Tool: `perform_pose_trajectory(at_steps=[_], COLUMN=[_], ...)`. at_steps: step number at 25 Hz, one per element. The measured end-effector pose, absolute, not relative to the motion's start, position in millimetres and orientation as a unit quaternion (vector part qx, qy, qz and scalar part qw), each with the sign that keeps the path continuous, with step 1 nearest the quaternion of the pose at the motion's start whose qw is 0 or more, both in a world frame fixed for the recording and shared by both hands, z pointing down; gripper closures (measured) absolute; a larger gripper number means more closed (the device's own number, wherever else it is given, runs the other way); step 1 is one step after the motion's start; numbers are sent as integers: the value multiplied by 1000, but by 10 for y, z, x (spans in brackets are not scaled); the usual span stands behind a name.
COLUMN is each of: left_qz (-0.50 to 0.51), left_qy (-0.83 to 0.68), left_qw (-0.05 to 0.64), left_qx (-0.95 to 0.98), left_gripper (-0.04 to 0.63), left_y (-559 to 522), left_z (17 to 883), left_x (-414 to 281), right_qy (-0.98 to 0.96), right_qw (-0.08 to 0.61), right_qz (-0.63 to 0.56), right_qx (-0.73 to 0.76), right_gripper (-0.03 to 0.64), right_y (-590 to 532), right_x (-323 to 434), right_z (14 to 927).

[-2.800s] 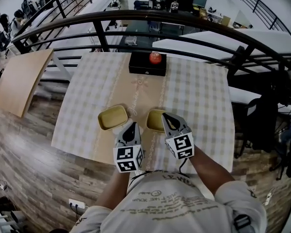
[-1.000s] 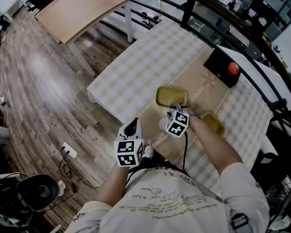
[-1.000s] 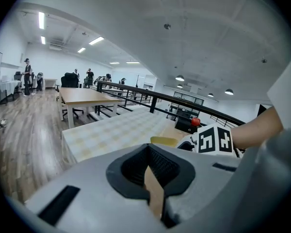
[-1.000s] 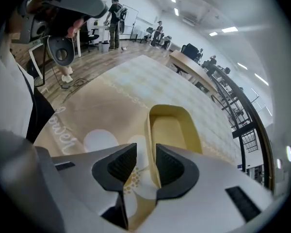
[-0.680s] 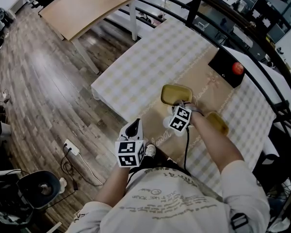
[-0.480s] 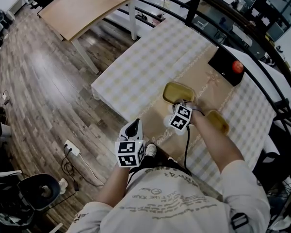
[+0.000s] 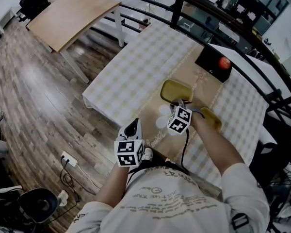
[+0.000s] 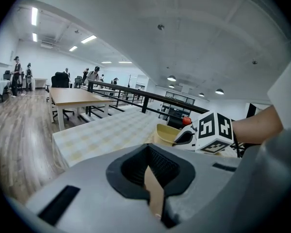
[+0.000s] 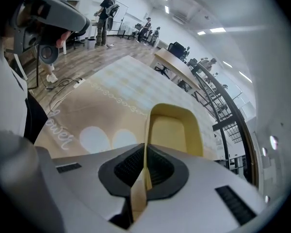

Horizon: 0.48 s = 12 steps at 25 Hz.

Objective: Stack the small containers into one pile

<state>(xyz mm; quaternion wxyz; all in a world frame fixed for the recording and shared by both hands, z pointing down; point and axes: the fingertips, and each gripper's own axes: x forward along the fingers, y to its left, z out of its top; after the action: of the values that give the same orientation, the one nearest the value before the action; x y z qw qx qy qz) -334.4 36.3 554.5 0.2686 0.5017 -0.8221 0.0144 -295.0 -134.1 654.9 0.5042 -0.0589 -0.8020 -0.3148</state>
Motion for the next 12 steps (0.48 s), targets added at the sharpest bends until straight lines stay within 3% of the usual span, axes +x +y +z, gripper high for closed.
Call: perform_pose_trajectory(at_steps=[12], left_qz=[27], left_qy=[-763], left_qw=[265], left_qx=[589], left_gripper=[592], left_y=[-389], left_z=[5519], left_x=[-2799], right_qy=[-830], right_qw=[503], right_qz=[-239], right_qx=[41], right_gripper=[604], right_y=[-1783], right_x=[-2013], right_z=[5972])
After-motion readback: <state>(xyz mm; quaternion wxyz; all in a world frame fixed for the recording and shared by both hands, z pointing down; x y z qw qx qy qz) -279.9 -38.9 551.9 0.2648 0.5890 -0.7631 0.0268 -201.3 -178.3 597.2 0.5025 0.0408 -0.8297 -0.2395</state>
